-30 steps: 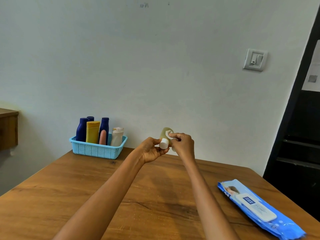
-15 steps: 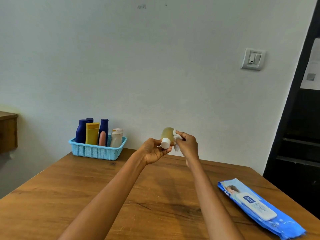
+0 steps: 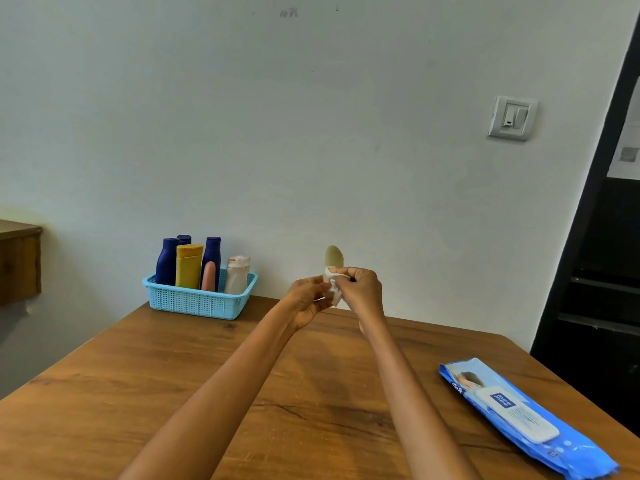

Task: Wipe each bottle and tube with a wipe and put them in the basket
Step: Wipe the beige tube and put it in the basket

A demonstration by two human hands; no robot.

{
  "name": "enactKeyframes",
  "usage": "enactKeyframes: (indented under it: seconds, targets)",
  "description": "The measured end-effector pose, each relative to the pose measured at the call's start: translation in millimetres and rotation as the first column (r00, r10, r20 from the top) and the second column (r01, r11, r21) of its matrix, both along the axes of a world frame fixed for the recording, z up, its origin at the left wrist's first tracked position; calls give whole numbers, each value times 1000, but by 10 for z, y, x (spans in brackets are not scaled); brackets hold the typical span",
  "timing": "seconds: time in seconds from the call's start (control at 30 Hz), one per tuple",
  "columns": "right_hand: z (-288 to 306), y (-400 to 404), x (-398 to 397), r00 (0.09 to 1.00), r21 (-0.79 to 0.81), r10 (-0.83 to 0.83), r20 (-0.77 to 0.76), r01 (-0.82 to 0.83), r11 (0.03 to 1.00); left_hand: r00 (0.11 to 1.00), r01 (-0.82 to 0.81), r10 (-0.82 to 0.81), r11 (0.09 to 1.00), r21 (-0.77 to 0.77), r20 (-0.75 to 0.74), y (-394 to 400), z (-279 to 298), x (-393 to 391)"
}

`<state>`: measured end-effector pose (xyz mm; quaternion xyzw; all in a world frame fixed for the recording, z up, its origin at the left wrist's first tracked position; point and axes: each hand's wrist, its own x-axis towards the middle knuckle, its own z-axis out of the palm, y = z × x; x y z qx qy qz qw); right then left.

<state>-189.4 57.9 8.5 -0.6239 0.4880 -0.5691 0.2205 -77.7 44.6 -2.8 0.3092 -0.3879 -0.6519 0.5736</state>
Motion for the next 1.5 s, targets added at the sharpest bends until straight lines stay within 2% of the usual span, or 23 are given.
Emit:
enactKeyframes:
  seconds: [0.13, 0.27, 0.43, 0.53, 0.77, 0.93, 1.0, 1.1, 1.23, 1.37, 1.5]
  targets:
    - [38, -4, 22, 968, -121, -118, -223, 93, 988, 996, -4, 10, 998, -62, 86, -13, -2, -62]
    - [-26, 14, 3, 891, -316, -222, -396, 94, 944, 1000, 3, -3, 999, -39, -3, -26, 24, -28]
    - [-88, -2, -110, 883, -408, -323, -340, 171, 897, 990, 144, -144, 989, 31, -12, 16, 55, 3]
    - [-74, -16, -200, 866, -449, -371, -335, 200, 871, 974, 225, -227, 973, 49, 30, 52, 77, -8]
    - [-97, -88, -434, 892, -378, -411, -187, 320, 868, 934, 305, -320, 946, 108, 158, 100, 74, -37]
    - [-75, -143, -591, 920, -140, -353, 171, 378, 915, 926, 301, -321, 945, 126, 198, 106, 76, -39]
    - [-42, -152, -595, 939, -131, -319, 130, 335, 933, 927, 279, -299, 953, 115, 225, 112, 87, -60]
    - [-15, -157, -494, 971, -134, -239, -29, 233, 963, 935, 274, -291, 956, 109, 201, 122, 88, -92]
    - [-61, -170, -339, 953, -197, -181, -243, 134, 971, 956, 207, -222, 974, 93, 194, 97, 69, -68]
    - [-129, -153, -252, 959, -217, -113, -261, 56, 975, 982, 60, -73, 995, 80, 174, 25, 40, -16]
    - [-125, -145, -291, 975, -172, -74, -210, 38, 984, 992, 5, -19, 994, 111, 126, 0, 3, -7]
